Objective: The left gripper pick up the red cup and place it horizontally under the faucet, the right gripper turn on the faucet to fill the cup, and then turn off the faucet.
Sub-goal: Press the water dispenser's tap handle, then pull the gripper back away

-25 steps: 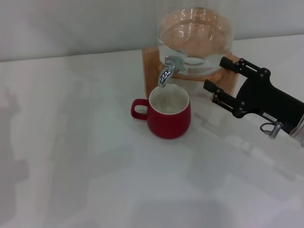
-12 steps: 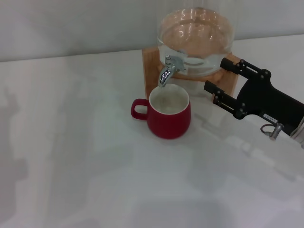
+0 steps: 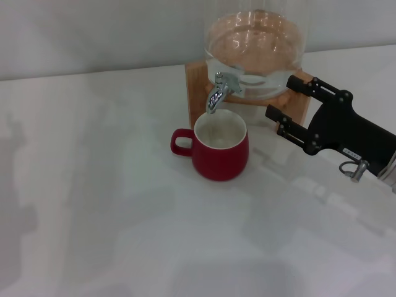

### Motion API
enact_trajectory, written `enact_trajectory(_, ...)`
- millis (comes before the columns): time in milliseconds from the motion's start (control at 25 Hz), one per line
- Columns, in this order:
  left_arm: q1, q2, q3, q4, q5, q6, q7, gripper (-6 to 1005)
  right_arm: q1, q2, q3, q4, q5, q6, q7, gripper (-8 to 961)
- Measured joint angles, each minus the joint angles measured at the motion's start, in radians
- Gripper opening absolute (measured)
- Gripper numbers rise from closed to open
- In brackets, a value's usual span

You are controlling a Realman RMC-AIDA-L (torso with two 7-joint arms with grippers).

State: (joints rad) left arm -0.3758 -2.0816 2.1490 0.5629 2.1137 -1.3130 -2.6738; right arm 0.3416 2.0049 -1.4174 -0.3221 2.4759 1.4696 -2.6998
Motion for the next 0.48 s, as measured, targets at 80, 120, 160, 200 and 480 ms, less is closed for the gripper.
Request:
enact_trajectory(80,0.0,0.0,0.0,0.0,0.0,0.0,0.0,424,0.001,0.0,0.0,0.0,0.0,0.0,0.0,633)
enact_trajectory(120,0.0,0.0,0.0,0.0,0.0,0.0,0.0,424,0.001,0.0,0.0,0.0,0.0,0.0,0.0,633)
enact_trajectory(160,0.0,0.0,0.0,0.0,0.0,0.0,0.0,424,0.001,0.0,0.0,0.0,0.0,0.0,0.0,633)
enact_trajectory(200,0.0,0.0,0.0,0.0,0.0,0.0,0.0,424,0.002,0.0,0.0,0.0,0.0,0.0,0.0,633)
enact_trajectory(480,0.0,0.0,0.0,0.0,0.0,0.0,0.0,424,0.003,0.0,0.0,-0.002,0.0,0.0,0.0,633)
